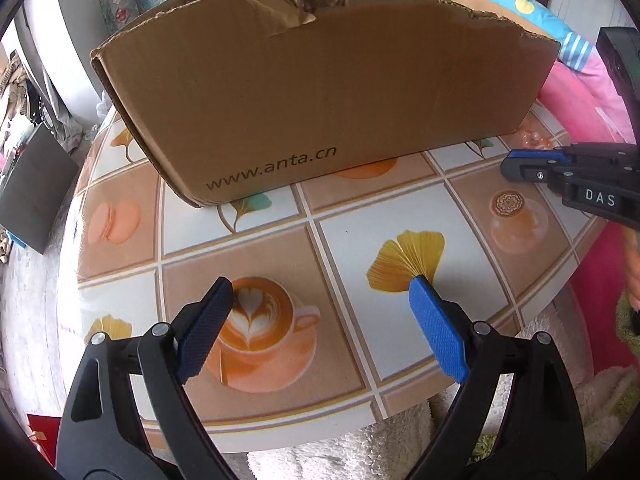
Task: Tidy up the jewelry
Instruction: 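Position the grippers over the remaining gold ring and pink-orange bracelet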
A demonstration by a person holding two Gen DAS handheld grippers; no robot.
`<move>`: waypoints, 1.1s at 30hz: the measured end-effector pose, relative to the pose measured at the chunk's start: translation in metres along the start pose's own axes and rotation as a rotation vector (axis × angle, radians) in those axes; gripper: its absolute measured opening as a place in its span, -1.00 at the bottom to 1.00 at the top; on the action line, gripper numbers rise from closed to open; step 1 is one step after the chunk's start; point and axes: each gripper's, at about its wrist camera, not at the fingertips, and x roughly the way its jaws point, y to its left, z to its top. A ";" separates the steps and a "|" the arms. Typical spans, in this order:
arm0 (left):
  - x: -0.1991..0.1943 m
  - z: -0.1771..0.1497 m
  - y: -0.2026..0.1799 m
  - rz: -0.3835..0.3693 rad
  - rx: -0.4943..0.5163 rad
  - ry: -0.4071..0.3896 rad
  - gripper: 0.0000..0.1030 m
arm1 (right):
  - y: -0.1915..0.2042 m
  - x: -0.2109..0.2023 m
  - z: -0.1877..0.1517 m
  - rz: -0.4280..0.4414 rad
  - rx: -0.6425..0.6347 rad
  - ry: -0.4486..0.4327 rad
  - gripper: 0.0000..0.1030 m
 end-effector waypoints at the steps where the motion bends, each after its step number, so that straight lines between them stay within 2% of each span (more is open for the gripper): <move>1: 0.000 -0.001 -0.001 0.000 -0.001 -0.002 0.67 | 0.002 0.001 0.001 0.017 0.005 0.004 -0.76; 6: 0.000 -0.002 0.001 0.001 -0.001 -0.014 0.69 | 0.026 0.006 0.003 0.113 0.024 0.016 -0.76; 11: 0.005 -0.009 0.000 -0.002 0.000 -0.031 0.75 | 0.054 0.015 0.002 0.265 0.039 0.039 -0.75; 13: 0.002 -0.011 -0.003 0.000 0.001 -0.035 0.75 | 0.055 0.014 0.004 0.296 0.042 0.034 -0.74; 20: 0.000 -0.017 -0.011 -0.006 0.000 -0.048 0.76 | 0.021 -0.018 0.005 0.266 0.073 -0.055 -0.74; 24: -0.010 -0.016 -0.020 -0.071 0.013 -0.096 0.75 | -0.016 -0.031 -0.001 0.228 0.130 -0.088 -0.73; 28: -0.018 -0.013 -0.039 -0.126 0.077 -0.151 0.44 | -0.030 -0.031 -0.011 0.221 0.176 -0.080 -0.73; 33: -0.012 -0.009 -0.059 -0.165 0.154 -0.140 -0.01 | -0.038 -0.032 -0.017 0.228 0.200 -0.095 -0.73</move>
